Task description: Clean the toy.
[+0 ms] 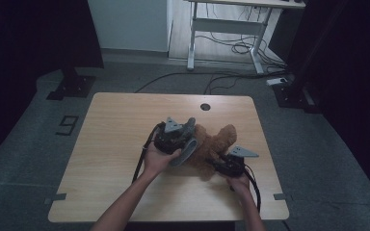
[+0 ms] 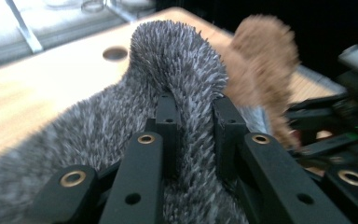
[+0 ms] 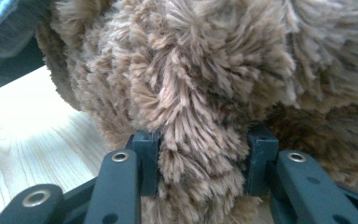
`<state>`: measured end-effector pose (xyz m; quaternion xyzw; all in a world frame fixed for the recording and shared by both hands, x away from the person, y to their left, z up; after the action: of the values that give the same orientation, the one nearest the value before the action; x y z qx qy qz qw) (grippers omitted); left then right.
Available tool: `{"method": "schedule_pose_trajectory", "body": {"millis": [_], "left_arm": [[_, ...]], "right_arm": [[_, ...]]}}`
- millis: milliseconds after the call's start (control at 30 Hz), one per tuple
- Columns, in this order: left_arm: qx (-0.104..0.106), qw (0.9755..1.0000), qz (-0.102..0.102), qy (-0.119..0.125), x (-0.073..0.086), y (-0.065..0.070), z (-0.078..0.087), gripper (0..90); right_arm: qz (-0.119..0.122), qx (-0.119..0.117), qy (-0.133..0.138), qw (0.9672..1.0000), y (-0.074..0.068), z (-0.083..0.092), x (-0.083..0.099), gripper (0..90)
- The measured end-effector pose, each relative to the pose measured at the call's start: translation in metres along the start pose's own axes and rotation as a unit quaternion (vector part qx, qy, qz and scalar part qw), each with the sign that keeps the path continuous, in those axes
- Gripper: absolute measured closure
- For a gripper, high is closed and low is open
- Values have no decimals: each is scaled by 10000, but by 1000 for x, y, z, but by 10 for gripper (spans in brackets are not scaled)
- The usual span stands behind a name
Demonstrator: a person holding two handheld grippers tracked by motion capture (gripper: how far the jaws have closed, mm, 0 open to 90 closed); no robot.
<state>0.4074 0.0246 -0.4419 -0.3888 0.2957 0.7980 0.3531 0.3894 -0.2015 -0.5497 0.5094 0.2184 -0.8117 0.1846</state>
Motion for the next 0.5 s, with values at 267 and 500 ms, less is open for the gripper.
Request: {"method": "schedule_pose_trajectory", "body": {"millis": [267, 500], "left_arm": [[-99, 9982, 590, -21, 24, -40, 9, 756], [-666, 9961, 580, -31, 39, -62, 40, 756]], "right_arm": [[207, -35, 20, 9998, -4, -1, -1, 573], [222, -21, -18, 9998, -4, 0, -1, 573]]}}
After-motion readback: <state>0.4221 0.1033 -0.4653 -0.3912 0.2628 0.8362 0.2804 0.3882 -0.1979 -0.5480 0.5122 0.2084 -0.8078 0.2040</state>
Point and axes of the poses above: each handheld gripper's, and its own axes: z roughly backward along the jaws, x roughly out of its underside, y roughly to its right, the point moved 3 cm from there along -z, roughly forward along the jaws, and after that the axes turned 14 degrees about x, right-handed, at the moved point
